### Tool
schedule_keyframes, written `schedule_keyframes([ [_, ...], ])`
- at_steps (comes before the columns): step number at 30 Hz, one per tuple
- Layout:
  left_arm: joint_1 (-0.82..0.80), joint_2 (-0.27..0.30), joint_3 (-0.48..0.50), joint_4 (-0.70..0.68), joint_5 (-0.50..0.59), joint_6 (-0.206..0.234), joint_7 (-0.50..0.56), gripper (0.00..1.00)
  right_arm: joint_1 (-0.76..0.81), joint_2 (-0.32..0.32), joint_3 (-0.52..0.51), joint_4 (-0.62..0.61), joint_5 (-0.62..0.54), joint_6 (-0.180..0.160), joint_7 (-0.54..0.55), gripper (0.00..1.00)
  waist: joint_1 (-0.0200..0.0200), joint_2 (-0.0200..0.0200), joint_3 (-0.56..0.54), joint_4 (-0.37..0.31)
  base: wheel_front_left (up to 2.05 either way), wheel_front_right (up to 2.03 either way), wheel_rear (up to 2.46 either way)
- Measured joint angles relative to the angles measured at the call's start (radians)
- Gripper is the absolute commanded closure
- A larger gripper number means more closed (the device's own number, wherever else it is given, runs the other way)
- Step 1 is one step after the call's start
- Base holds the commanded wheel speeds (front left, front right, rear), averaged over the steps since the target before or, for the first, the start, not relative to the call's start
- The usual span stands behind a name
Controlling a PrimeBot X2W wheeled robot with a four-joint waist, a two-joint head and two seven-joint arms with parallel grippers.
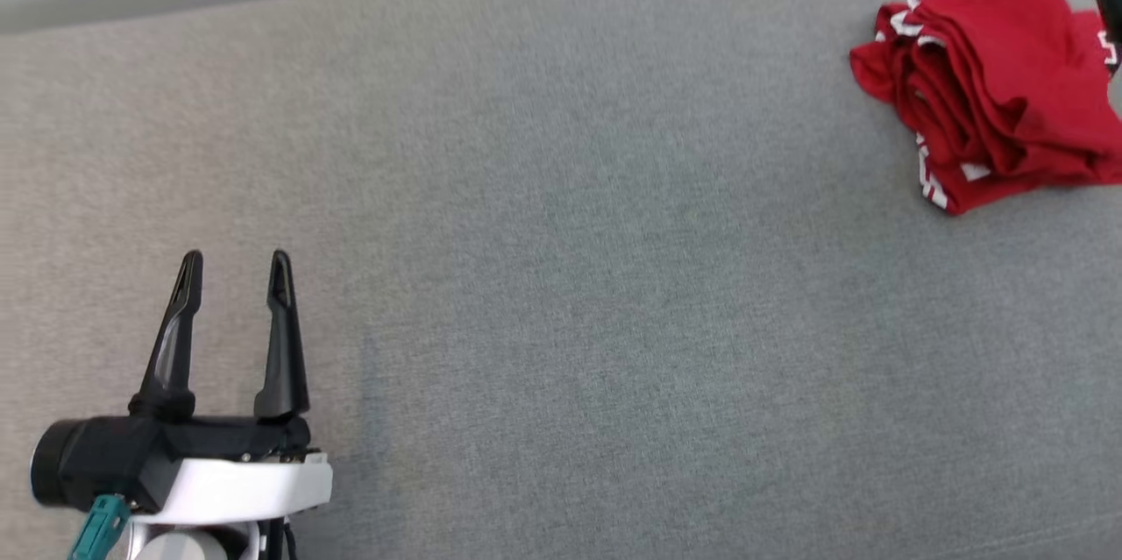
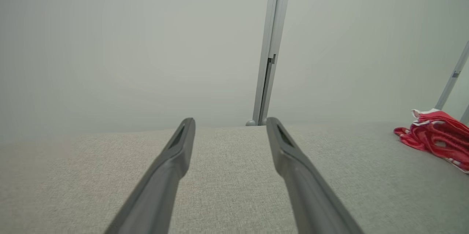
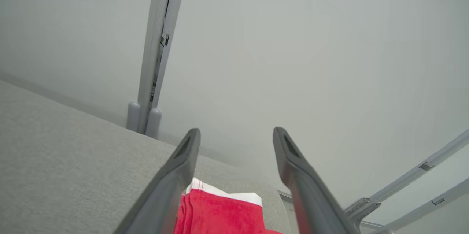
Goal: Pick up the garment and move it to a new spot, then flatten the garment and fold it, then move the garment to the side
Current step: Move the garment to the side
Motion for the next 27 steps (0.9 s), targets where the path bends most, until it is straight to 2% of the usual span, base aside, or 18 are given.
schedule_keyframes([
  [8,0.063,-0.003,0.033,0.038,-0.022,-0.001,0.0,0.0,0.32,0.069,-0.361,-0.193,-0.115,0.0,-0.001,0.0,0.0,0.0,-0.133,0.031,0.0,0.0,0.0],
  [13,0.074,-0.004,0.035,0.063,-0.028,-0.007,0.0,0.0,0.52,0.146,-0.523,-0.318,-0.202,0.0,-0.001,0.0,0.0,0.0,-0.182,0.058,0.0,0.0,0.0],
  [19,0.076,-0.005,0.025,0.098,-0.028,-0.015,0.0,0.0,0.706,0.235,-0.647,-0.447,-0.27,0.0,-0.001,0.0,0.0,0.0,-0.214,0.082,0.0,0.0,0.0],
  [27,0.081,-0.006,0.024,0.143,-0.03,-0.02,0.0,0.0,0.91,0.325,-0.732,-0.551,-0.315,0.0,-0.001,0.0,-0.0001,0.0,-0.263,0.108,0.0,0.0,0.0],
])
